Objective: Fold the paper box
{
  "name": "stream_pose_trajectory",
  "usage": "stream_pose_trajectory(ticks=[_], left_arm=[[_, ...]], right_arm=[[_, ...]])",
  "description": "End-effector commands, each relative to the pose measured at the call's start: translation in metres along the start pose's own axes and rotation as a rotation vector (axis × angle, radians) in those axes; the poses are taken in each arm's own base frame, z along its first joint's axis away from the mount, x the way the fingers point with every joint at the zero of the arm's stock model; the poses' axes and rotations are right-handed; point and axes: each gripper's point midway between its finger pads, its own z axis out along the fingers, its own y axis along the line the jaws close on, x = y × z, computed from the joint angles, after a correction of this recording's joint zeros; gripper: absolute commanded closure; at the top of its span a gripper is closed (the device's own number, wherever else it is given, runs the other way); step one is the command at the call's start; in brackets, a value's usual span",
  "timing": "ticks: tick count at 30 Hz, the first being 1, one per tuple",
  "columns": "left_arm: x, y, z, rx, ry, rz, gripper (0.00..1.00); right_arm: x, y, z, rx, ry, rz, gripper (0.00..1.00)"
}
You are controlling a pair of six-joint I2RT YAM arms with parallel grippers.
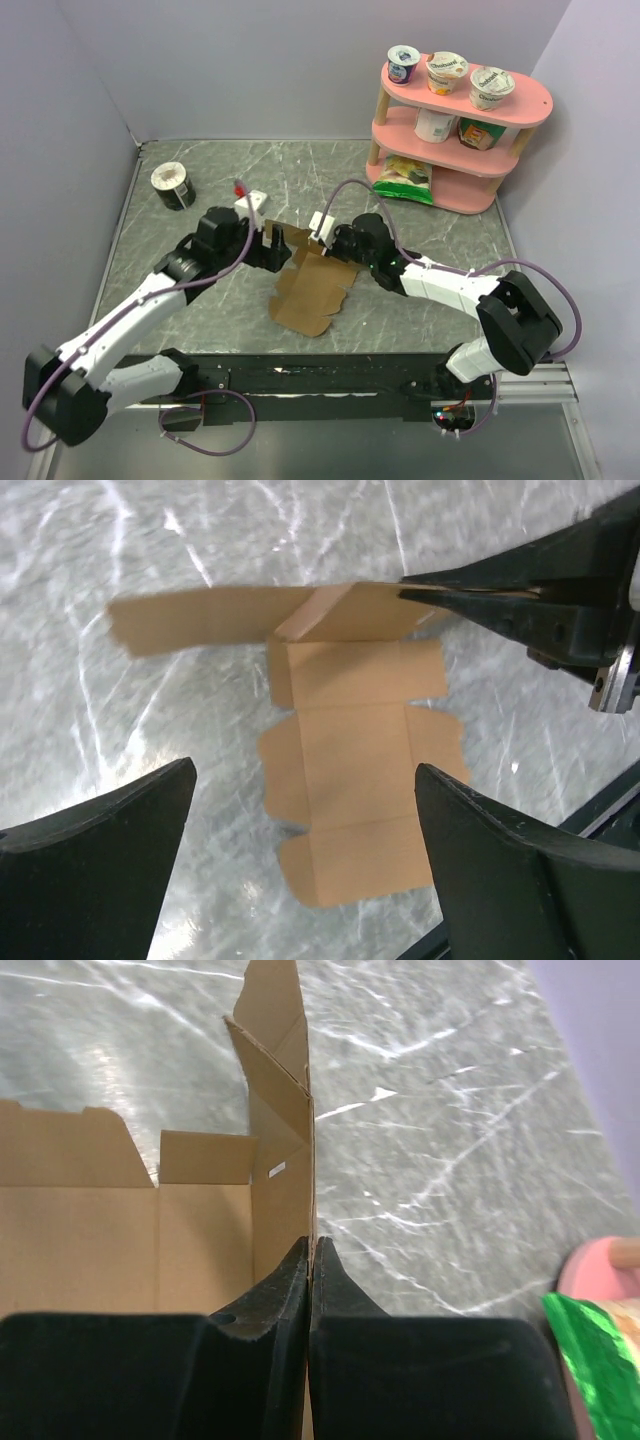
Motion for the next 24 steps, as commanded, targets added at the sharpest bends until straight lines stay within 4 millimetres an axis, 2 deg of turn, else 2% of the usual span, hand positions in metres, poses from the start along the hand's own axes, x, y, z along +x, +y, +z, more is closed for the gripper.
stream_pose_trajectory(ticks=[1,3,4,6,7,8,9,11,13,14,16,18,19,20,24], left_arm=[[0.002,0.011,-0.006,-0.075,-0.092,-0.177,0.01],[0.013,0.008,0.008,-0.041,-0.108,-0.251,0.06],[0.024,0.011,0.014,-0.051,-0.092,-0.275,0.12],[0.022,0.016,0.026,-0.064,-0.14,-0.317,0.19],[0.028,0.024,0.03,-0.098,-0.151,-0.331,0.26],[0.031,0.029,0.034,-0.11,-0.16,-0.347,0.28],[0.021,0.03,0.037,-0.099,-0.205,-0.352,0.3],[0.031,0.041,0.047,-0.119,-0.191,-0.383,0.37],[0.032,0.043,0.055,-0.098,-0.189,-0.407,0.42],[0.043,0.052,0.064,-0.115,-0.153,-0.426,0.46],[0.045,0.055,0.073,-0.11,-0.15,-0.44,0.48],[0.057,0.059,0.085,-0.119,-0.118,-0.449,0.5],[0.053,0.06,0.089,-0.118,-0.128,-0.448,0.53],[0.063,0.064,0.097,-0.138,-0.097,-0.457,0.54],[0.066,0.059,0.111,-0.09,-0.088,-0.462,0.54]], right_arm=[[0.0,-0.005,0.0,0.081,-0.002,-0.055,0.97],[-0.001,-0.005,0.0,0.091,-0.006,-0.061,0.97],[-0.001,-0.004,0.0,0.088,-0.004,-0.057,0.97],[0.0,-0.002,0.002,0.073,0.005,-0.039,0.96],[-0.001,0.0,0.002,0.067,0.005,-0.032,0.97],[-0.001,0.001,0.003,0.064,0.002,-0.026,0.97],[-0.001,0.002,0.003,0.057,-0.002,-0.012,0.96],[-0.002,0.004,0.003,0.052,-0.006,0.002,0.96],[-0.002,0.006,0.003,0.045,-0.005,0.019,0.97],[-0.001,0.006,0.003,0.043,-0.004,0.026,0.96],[-0.003,0.008,0.004,0.032,-0.007,0.038,0.96],[-0.006,0.009,0.003,0.029,-0.016,0.046,0.96],[-0.006,0.01,0.003,0.023,-0.016,0.047,0.96],[-0.006,0.009,0.003,0.026,-0.018,0.054,0.96],[-0.01,0.008,0.003,0.027,-0.023,0.067,0.96]])
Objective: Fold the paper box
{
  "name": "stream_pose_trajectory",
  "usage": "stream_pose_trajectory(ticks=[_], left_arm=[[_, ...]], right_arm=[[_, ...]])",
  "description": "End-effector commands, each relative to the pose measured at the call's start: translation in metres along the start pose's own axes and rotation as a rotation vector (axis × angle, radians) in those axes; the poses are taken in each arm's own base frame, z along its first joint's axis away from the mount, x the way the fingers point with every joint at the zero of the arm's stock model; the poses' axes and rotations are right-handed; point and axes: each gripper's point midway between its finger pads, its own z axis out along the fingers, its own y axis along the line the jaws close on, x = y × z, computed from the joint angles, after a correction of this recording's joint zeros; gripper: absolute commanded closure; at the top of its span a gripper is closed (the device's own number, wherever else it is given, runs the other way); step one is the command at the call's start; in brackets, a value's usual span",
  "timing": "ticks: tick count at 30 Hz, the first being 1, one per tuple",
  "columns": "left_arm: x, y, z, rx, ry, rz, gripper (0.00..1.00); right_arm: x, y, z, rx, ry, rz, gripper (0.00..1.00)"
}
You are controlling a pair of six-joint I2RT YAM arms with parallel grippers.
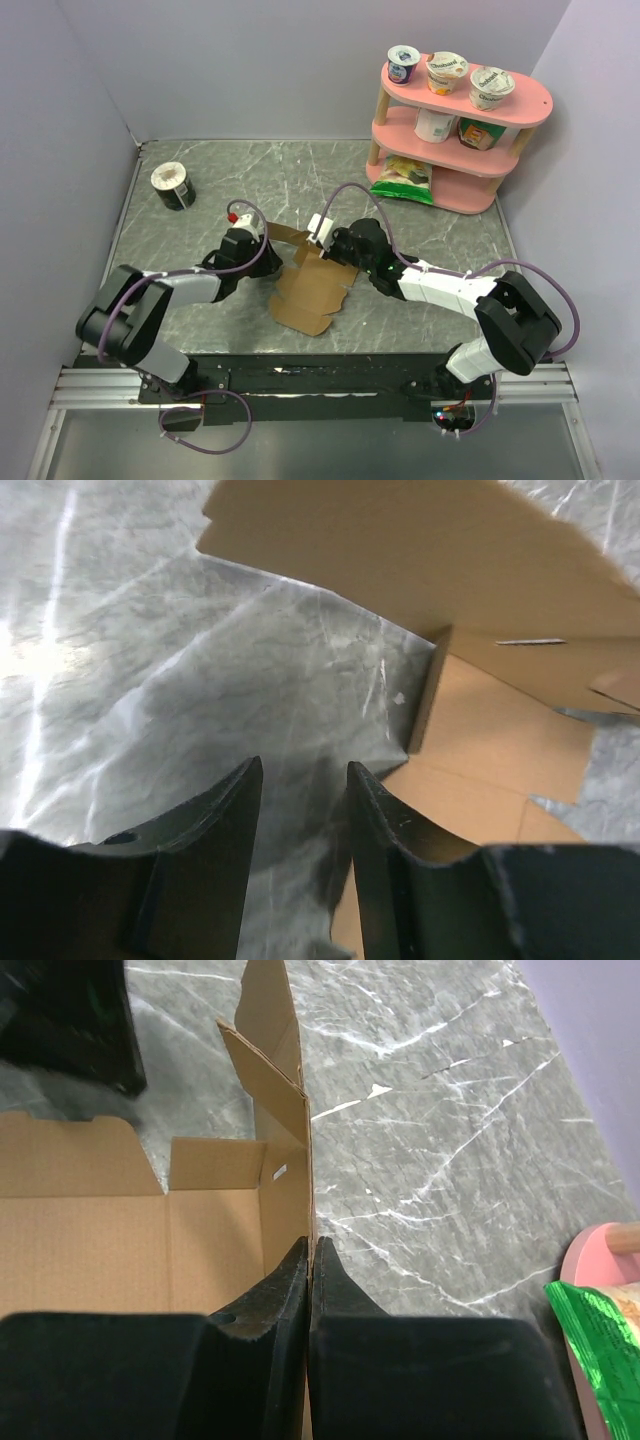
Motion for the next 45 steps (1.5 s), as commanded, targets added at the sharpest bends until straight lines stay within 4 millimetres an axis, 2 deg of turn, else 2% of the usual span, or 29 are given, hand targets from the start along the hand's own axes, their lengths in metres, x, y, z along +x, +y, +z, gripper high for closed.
stream_pose_trajectory(ticks=[1,5,13,16,19,21,22,23,24,25,26,28,29,30,31,32,35,36,37,40,43,45], left_arm=[[-0.027,-0.033,0.012,0.133,-0.082,-0.03,0.54],[-0.022,-0.039,0.022,0.154,-0.064,-0.024,0.54],[-0.009,-0.072,0.039,0.241,-0.036,0.005,0.54],[-0.003,-0.077,0.043,0.245,-0.019,0.017,0.54],[0.002,-0.072,0.044,0.224,-0.012,0.017,0.54],[-0.003,-0.065,0.04,0.207,-0.021,0.006,0.54],[-0.007,-0.051,0.037,0.19,-0.027,-0.022,0.54],[-0.019,-0.053,0.028,0.215,-0.061,-0.038,0.53],[-0.016,-0.045,0.022,0.217,-0.052,-0.051,0.53],[-0.025,-0.035,0.017,0.204,-0.073,-0.056,0.51],[-0.034,-0.036,0.006,0.207,-0.094,-0.043,0.5],[-0.034,-0.034,-0.005,0.212,-0.098,0.022,0.47],[-0.043,-0.041,-0.015,0.237,-0.124,0.048,0.46],[-0.038,-0.04,-0.02,0.237,-0.11,0.063,0.46],[-0.041,-0.039,-0.025,0.233,-0.127,0.093,0.46],[-0.052,-0.043,-0.035,0.236,-0.167,0.106,0.46],[-0.075,-0.047,-0.049,0.235,-0.242,0.142,0.43],[-0.088,-0.053,-0.051,0.239,-0.27,0.147,0.43],[-0.09,-0.046,-0.047,0.203,-0.26,0.142,0.44],[-0.108,-0.042,-0.04,0.164,-0.276,0.123,0.47],[-0.104,-0.045,-0.024,0.179,-0.234,0.112,0.48],[-0.1,-0.055,-0.02,0.233,-0.206,0.11,0.49]], right_arm=[[-0.01,0.003,0.002,-0.016,-0.024,0.049,0.96],[-0.009,0.004,0.003,-0.02,-0.019,0.057,0.96],[-0.005,0.009,0.006,-0.036,-0.01,0.079,0.96],[-0.003,0.01,0.007,-0.039,-0.004,0.084,0.96],[-0.002,0.011,0.008,-0.039,0.0,0.087,0.96],[0.0,0.011,0.008,-0.039,0.004,0.091,0.96],[-0.001,0.011,0.007,-0.04,0.002,0.091,0.96],[0.0,0.013,0.007,-0.044,0.004,0.091,0.96],[0.0,0.012,0.006,-0.044,0.004,0.088,0.96],[0.0,0.013,0.005,-0.048,0.007,0.088,0.96],[0.0,0.013,0.003,-0.055,0.006,0.083,0.96],[0.0,0.016,0.002,-0.065,0.008,0.08,0.96],[0.001,0.017,0.002,-0.071,0.008,0.075,0.96],[0.001,0.018,0.002,-0.079,0.009,0.075,0.95],[0.002,0.019,0.002,-0.082,0.012,0.074,0.95],[0.003,0.02,0.002,-0.088,0.014,0.071,0.95],[0.005,0.024,0.001,-0.103,0.016,0.076,0.95],[0.005,0.025,0.001,-0.107,0.013,0.079,0.95],[0.004,0.025,0.001,-0.109,0.01,0.079,0.95],[0.005,0.027,0.001,-0.119,0.017,0.082,0.95],[0.005,0.026,0.002,-0.116,0.018,0.087,0.95],[0.003,0.026,0.002,-0.117,0.016,0.085,0.95]])
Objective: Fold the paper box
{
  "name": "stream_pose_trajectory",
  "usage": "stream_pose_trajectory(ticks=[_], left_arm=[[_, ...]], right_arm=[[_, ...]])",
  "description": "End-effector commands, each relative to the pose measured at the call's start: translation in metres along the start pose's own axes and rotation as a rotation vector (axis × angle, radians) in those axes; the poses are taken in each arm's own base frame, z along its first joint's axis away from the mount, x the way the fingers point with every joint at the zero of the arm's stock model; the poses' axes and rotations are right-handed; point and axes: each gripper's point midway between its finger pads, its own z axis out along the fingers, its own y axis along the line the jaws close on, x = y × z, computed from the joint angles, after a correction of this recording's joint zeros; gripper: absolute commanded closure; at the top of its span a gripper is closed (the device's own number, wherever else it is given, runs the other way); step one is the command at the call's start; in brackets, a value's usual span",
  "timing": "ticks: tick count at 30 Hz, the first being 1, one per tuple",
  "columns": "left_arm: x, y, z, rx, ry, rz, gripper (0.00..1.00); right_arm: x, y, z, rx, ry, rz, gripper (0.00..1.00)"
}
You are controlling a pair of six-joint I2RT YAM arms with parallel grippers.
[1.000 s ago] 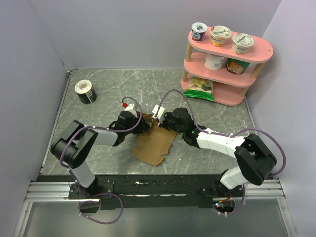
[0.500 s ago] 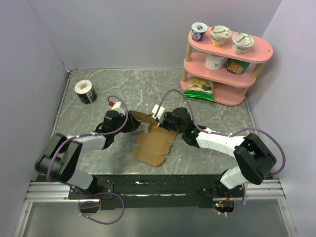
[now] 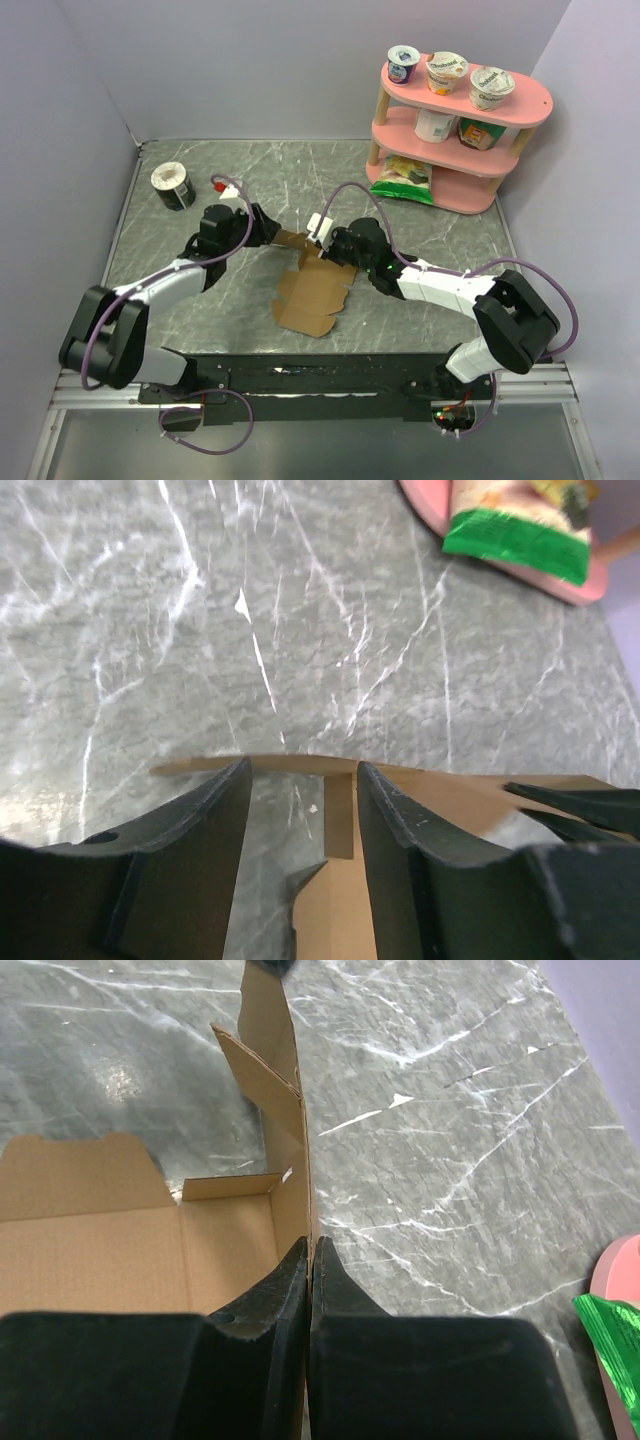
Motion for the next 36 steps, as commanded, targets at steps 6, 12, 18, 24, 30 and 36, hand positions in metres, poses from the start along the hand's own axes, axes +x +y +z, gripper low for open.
stream_pose_trajectory(ticks=[6,12,18,24,30,36], left_arm=[[0.02,-0.032,0.017,0.091,0.068,0.007,0.49],[0.037,-0.061,0.022,0.133,0.105,-0.006,0.5],[0.052,-0.06,0.025,0.132,0.147,-0.024,0.5],[0.028,-0.024,0.011,0.049,0.108,-0.042,0.45],[-0.005,0.021,-0.014,-0.058,-0.004,-0.037,0.27],[-0.016,0.055,-0.011,-0.044,-0.049,-0.018,0.17]], right_arm=[[0.005,0.016,0.003,-0.078,0.031,0.047,0.95],[0.007,0.016,0.007,-0.075,0.043,0.049,0.95],[0.012,0.011,0.009,-0.035,0.055,0.028,0.94],[0.017,0.0,0.008,0.051,0.049,-0.061,0.91],[0.023,-0.003,0.012,0.071,0.083,-0.149,0.9],[0.031,-0.012,0.013,0.127,0.117,-0.219,0.89]])
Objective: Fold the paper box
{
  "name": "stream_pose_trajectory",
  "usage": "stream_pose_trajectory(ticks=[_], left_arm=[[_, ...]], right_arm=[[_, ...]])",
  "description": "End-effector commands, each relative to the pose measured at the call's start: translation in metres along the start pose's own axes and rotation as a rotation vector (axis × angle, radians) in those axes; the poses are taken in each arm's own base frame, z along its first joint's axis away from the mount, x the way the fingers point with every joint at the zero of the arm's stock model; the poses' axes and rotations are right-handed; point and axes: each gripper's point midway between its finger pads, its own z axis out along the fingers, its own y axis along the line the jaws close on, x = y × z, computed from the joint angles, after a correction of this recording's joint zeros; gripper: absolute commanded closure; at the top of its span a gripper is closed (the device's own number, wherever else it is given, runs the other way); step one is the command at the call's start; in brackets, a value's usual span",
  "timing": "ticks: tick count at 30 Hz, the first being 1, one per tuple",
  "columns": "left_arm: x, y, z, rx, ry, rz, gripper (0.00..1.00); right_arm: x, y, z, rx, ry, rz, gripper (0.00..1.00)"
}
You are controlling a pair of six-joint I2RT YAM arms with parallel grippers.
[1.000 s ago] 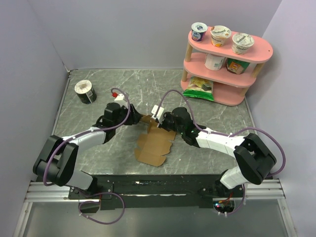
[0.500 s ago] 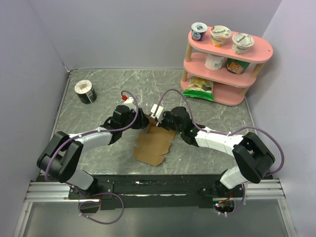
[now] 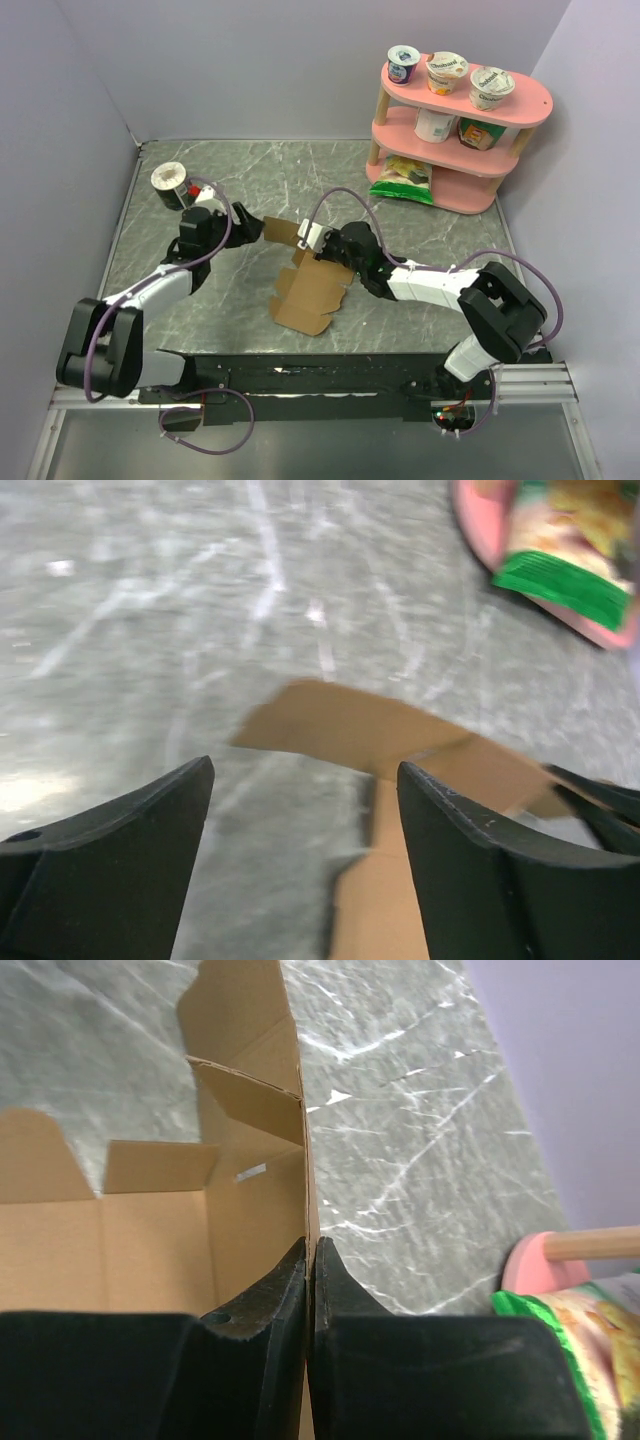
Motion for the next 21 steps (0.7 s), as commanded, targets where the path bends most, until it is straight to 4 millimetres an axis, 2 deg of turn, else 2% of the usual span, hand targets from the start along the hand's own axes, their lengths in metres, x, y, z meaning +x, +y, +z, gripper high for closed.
stream_pose_trajectory(ticks=[1,4,6,9,10,11,12,13,15,16,17,19,20,21], left_arm=[[0.002,0.011,0.014,0.077,0.012,0.06,0.16],[-0.004,0.016,0.028,0.103,0.005,0.059,0.16],[-0.026,0.028,0.032,0.073,-0.048,0.013,0.16],[-0.048,0.041,0.047,0.075,-0.073,-0.026,0.16],[-0.039,0.05,0.059,0.064,-0.031,-0.046,0.17],[-0.049,0.05,0.067,0.063,-0.028,-0.051,0.18],[-0.047,0.053,0.074,0.056,-0.017,-0.067,0.19],[-0.038,0.06,0.082,0.048,0.006,-0.086,0.18],[-0.041,0.062,0.091,0.049,-0.003,-0.103,0.18],[-0.033,0.068,0.097,0.042,0.019,-0.115,0.18],[-0.039,0.066,0.103,0.057,0.017,-0.108,0.18],[-0.022,0.065,0.114,0.095,0.091,-0.12,0.2],[-0.026,0.06,0.119,0.115,0.095,-0.103,0.21],[-0.014,0.053,0.123,0.129,0.131,-0.096,0.24]], right_arm=[[0.024,0.009,0.0,0.008,0.075,-0.059,0.89],[0.026,0.01,0.0,0.013,0.068,-0.07,0.89],[0.025,0.01,-0.001,0.018,0.065,-0.074,0.89],[0.026,0.011,-0.001,0.021,0.063,-0.085,0.89],[0.025,0.012,0.0,0.018,0.061,-0.087,0.89],[0.026,0.012,0.0,0.014,0.065,-0.09,0.89],[0.026,0.013,0.0,0.009,0.064,-0.094,0.89],[0.024,0.013,0.001,0.011,0.061,-0.098,0.89],[0.025,0.014,0.001,0.006,0.063,-0.098,0.89],[0.023,0.014,0.001,0.006,0.059,-0.097,0.89],[0.023,0.014,0.002,0.003,0.059,-0.097,0.89],[0.023,0.016,0.002,-0.002,0.056,-0.091,0.89],[0.022,0.015,0.002,-0.001,0.055,-0.091,0.89],[0.021,0.016,0.002,-0.003,0.053,-0.088,0.89]])
